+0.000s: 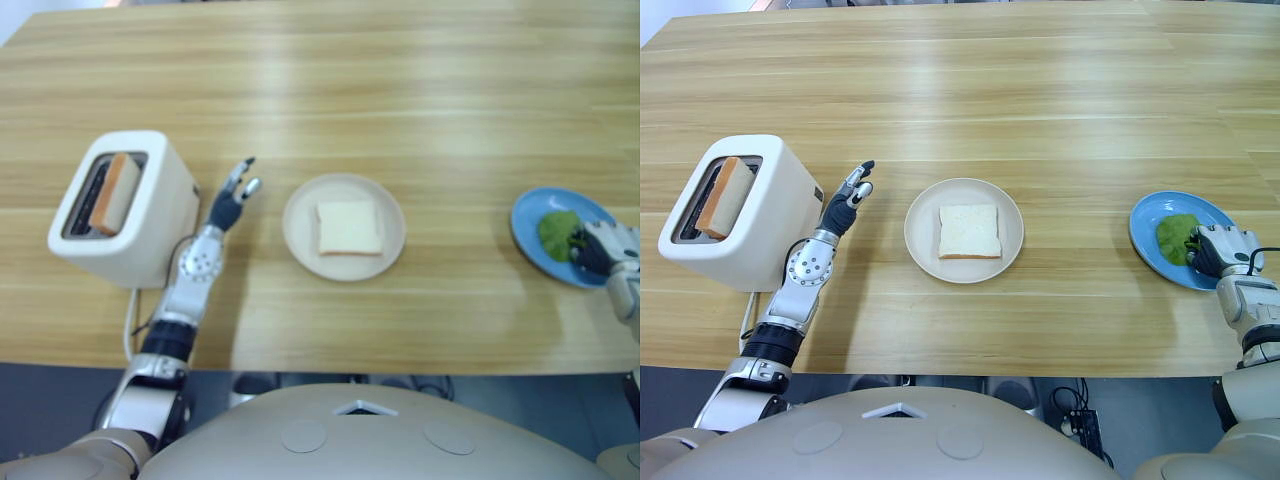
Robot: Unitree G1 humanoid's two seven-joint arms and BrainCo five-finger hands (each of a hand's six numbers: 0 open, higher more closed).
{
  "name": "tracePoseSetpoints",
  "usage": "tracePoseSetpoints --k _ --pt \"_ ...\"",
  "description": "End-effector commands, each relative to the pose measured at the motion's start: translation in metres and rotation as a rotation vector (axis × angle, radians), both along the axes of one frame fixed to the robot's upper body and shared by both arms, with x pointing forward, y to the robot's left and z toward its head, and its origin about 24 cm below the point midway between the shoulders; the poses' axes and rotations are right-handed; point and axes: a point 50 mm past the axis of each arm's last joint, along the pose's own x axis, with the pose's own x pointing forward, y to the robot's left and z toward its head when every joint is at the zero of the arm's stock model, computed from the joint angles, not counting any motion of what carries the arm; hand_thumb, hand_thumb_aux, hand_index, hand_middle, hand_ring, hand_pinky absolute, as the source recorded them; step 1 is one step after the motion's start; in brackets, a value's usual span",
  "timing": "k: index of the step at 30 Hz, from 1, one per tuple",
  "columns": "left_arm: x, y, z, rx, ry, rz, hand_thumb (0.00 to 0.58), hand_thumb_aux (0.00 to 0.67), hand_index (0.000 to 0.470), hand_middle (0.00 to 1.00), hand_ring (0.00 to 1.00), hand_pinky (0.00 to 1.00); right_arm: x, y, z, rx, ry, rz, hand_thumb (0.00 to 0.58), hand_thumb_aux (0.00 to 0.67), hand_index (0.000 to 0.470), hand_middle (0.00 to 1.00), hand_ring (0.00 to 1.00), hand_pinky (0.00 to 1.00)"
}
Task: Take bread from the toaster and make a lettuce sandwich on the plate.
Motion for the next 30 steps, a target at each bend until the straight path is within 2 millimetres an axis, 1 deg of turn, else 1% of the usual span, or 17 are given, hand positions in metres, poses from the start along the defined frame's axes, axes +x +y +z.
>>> tracePoseSetpoints --k 1,6,10,15,18,22,25,27,30 --pt "-0.002 0.000 -0.008 0.000 0.031 0.008 0.000 0.000 0.000 0.00 0.00 0.00 0.000 0.002 -0.003 0.020 0.014 0.004 0.580 0.670 0.460 1.00 1.00 1.00" --pt "-0.002 0.001 -0.010 -0.002 0.036 0.012 0.000 0.000 0.000 0.00 0.00 0.00 0.004 0.004 0.000 0.027 -0.014 0.019 0.580 0.670 0.460 1.00 1.00 1.00" --pt "-0.003 0.000 -0.013 -0.004 0.043 0.014 0.000 0.000 0.000 0.00 0.00 0.00 0.009 0.006 0.007 0.033 -0.061 0.046 0.580 0.670 0.460 1.00 1.00 1.00" --pt "-0.003 0.000 -0.015 -0.006 0.048 0.018 0.000 0.000 0.000 0.00 0.00 0.00 0.015 0.010 0.024 0.033 -0.147 0.108 0.580 0.670 0.460 1.00 1.00 1.00" --pt "-0.003 0.000 -0.016 -0.007 0.049 0.019 0.000 0.000 0.000 0.00 0.00 0.00 0.022 0.018 0.038 0.046 -0.215 0.171 0.580 0.670 0.460 1.00 1.00 1.00" --pt "-0.003 -0.002 -0.017 -0.008 0.050 0.021 0.000 0.000 0.000 0.00 0.00 0.00 0.033 0.043 0.062 0.076 -0.310 0.287 0.580 0.670 0.460 1.00 1.00 1.00" --pt "-0.004 -0.001 -0.019 -0.013 0.054 0.027 0.000 0.000 0.000 0.00 0.00 0.00 0.042 0.068 0.076 0.104 -0.361 0.368 0.580 0.670 0.460 1.00 1.00 1.00" --pt "-0.004 -0.002 -0.021 -0.016 0.057 0.029 0.000 0.000 0.000 0.00 0.00 0.00 0.050 0.090 0.082 0.136 -0.388 0.425 0.580 0.670 0.460 1.00 1.00 1.00" --pt "-0.003 -0.005 -0.022 -0.019 0.060 0.024 0.000 0.000 0.000 0.00 0.00 0.00 0.060 0.120 0.085 0.196 -0.411 0.498 0.580 0.670 0.460 1.00 1.00 1.00"
